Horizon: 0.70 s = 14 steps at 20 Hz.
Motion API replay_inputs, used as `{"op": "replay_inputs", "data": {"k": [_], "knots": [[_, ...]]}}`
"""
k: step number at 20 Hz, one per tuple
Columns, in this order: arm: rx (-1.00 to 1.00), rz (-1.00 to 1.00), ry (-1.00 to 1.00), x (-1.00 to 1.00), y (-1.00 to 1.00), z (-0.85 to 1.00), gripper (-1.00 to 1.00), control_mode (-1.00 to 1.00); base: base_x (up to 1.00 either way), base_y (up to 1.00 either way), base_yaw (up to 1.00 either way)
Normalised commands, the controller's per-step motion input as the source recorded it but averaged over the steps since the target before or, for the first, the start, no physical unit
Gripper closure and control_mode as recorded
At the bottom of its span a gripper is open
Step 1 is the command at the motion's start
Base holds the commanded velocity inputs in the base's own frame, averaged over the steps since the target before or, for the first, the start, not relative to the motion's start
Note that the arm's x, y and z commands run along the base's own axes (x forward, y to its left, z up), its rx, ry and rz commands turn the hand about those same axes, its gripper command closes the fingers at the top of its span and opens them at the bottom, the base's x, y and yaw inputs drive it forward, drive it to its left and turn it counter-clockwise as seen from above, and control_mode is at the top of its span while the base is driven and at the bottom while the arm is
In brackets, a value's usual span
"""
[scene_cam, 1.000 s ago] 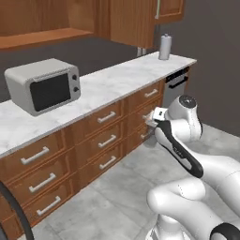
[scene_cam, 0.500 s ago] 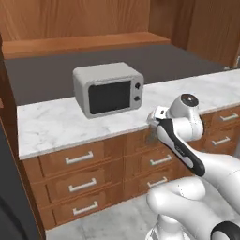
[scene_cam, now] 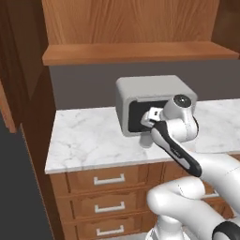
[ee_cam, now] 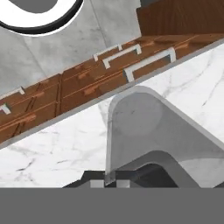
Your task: Move the glass cup from next to the sink to the open cabinet. Then, move the bowl with the tangerine to the fridge to clear the area for faucet cleaning.
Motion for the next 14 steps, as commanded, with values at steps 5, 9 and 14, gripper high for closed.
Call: {"op": "replay_inputs", "data": {"k": [5,9,14], "knots": [[0.00,0.00,0.00,0.00,0.00,0.00,1.00,1.00,0.55,0.00,-0.25],[0.00,0.00,0.00,0.00,0.00,0.00,1.00,1.00,0.62,0.00,-0.09],[0.00,-0.09,0.00,-0.08,0.00,0.52,1.00,-1.00,0.11,0.00,-0.04]]}}
